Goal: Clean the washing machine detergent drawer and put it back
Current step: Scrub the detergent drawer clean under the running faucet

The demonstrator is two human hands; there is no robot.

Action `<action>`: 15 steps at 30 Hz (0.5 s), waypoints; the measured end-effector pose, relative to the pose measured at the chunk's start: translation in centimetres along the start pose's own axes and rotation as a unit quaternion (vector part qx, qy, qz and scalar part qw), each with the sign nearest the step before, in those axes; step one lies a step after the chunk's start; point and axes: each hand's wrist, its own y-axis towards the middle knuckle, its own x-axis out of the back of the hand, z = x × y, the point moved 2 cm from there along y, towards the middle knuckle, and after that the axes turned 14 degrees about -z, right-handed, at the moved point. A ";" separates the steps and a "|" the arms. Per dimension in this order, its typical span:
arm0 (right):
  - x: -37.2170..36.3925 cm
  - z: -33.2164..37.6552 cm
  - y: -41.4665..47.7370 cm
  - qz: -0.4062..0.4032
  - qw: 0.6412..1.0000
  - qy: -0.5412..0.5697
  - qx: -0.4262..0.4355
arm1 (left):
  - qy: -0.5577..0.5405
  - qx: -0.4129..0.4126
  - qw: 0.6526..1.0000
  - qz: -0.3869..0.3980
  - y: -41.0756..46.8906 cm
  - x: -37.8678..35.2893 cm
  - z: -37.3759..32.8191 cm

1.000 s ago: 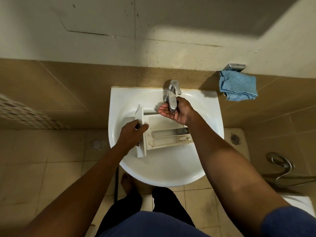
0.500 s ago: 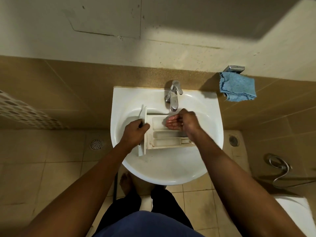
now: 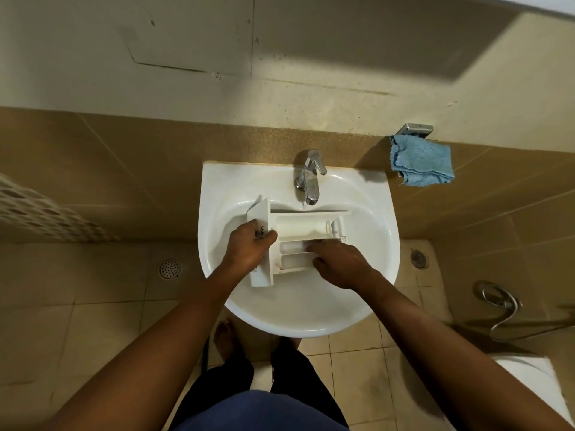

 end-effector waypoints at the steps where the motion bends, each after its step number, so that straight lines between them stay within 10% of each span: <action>1: 0.0 0.6 0.0 0.017 1.000 -0.017 -0.019 | 0.010 -0.011 1.000 -0.005 -0.2 -0.2 -0.2; 8: -2.0 8.1 -0.3 -0.132 0.988 0.070 0.035 | 0.048 -0.045 0.997 -0.035 -0.6 -0.5 -0.3; 15: -3.8 0.4 -1.1 -0.011 0.996 -0.086 0.030 | 0.036 -0.036 0.999 -0.019 -0.9 -0.1 -0.6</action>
